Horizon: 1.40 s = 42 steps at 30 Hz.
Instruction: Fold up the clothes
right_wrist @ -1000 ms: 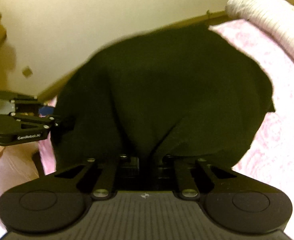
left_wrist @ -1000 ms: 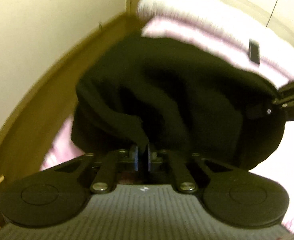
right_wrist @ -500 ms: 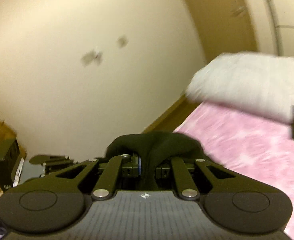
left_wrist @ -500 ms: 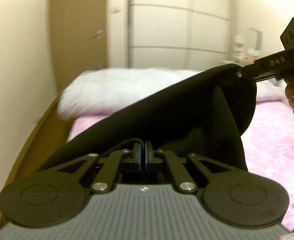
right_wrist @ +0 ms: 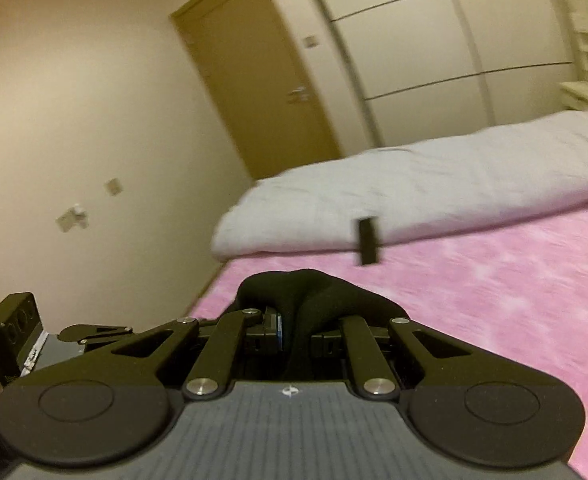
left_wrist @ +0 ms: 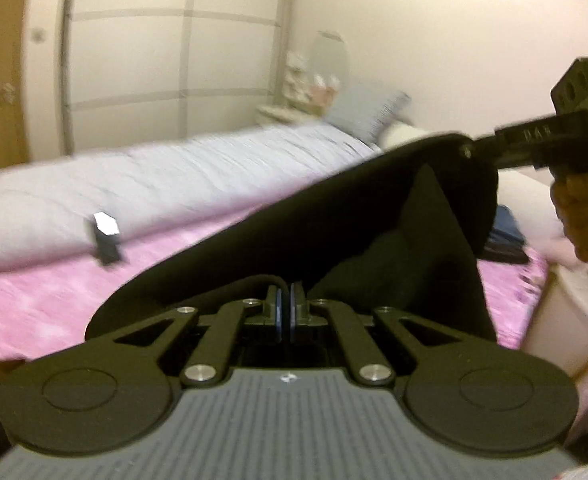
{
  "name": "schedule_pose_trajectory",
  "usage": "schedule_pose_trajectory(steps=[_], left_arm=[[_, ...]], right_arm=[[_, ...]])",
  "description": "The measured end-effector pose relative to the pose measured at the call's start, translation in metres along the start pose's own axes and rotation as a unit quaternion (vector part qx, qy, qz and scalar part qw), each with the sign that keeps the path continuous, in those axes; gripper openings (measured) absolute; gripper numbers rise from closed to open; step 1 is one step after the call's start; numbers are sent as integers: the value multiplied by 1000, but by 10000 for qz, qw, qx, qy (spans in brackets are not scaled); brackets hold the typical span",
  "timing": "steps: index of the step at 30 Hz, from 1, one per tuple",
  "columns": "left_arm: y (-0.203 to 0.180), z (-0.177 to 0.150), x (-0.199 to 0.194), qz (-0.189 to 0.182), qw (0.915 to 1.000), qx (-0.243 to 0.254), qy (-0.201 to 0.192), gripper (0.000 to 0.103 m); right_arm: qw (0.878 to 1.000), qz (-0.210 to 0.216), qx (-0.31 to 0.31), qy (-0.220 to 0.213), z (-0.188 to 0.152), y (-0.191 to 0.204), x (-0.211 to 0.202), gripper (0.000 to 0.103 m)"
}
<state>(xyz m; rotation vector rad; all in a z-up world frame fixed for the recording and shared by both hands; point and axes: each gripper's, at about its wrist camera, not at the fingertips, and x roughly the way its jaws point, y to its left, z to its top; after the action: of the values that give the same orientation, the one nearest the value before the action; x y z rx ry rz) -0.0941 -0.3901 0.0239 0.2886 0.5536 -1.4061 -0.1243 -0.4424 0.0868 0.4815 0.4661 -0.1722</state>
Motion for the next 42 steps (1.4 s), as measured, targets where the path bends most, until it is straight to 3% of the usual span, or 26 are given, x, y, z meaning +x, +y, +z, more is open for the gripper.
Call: schedule_pose_trajectory(steps=[6, 9, 10, 11, 14, 17, 20, 23, 24, 26, 27, 29, 31, 33, 38, 42], left_arm=[[-88, -31, 72, -583, 9928, 384, 978, 5], [-106, -53, 83, -701, 9855, 889, 1261, 20], [-111, -61, 89, -676, 9832, 1096, 1297, 37], [-114, -69, 95, -664, 9786, 1375, 1378, 43], [-119, -97, 111, -692, 9581, 2178, 1729, 45], [-121, -119, 128, -842, 9440, 2499, 1982, 51], [-116, -124, 141, -955, 9470, 2402, 1905, 63], [-120, -125, 162, -1204, 9476, 2360, 1787, 68], [-127, -126, 169, -1352, 9433, 2476, 1748, 69], [-152, -135, 183, -1544, 9247, 3075, 1630, 74], [-166, -142, 191, -1555, 9139, 3403, 1577, 74], [-189, -152, 212, -1369, 9041, 3770, 1475, 67], [-203, -150, 234, -1247, 9128, 3617, 1430, 58], [-214, -147, 250, -1115, 9178, 3517, 1468, 57], [-254, -158, 267, -904, 9023, 3901, 1596, 67], [-289, -163, 301, -616, 9056, 3889, 1575, 72]], right_arm=[[9898, -1107, 891, 90, -38, -69, -42, 10], [9846, -1431, 1002, 105, -51, -88, -50, 11], [9832, -1475, 1072, 94, -54, -93, -54, 11], [9819, -1510, 1143, 80, -57, -98, -58, 11], [9778, -1599, 1351, 59, -68, -112, -74, 11], [9752, -1627, 1494, 158, -66, -120, -81, 11], [9729, -1631, 1627, 185, -52, -121, -82, 11], [9683, -1706, 1823, 104, -40, -130, -95, 10], [9660, -1742, 1908, 56, -36, -134, -101, 10], [9613, -1813, 2076, -40, -29, -142, -112, 10], [9586, -1855, 2159, -80, -26, -147, -117, 10], [9541, -1933, 2284, -125, -22, -157, -125, 11], [9527, -1944, 2336, -104, -19, -171, -129, 11], [9514, -1912, 2414, -52, -19, -189, -130, 11], [9566, -1488, 2501, 131, -12, -252, -123, 11], [9604, -1162, 2514, 298, -3, -287, -119, 11]])
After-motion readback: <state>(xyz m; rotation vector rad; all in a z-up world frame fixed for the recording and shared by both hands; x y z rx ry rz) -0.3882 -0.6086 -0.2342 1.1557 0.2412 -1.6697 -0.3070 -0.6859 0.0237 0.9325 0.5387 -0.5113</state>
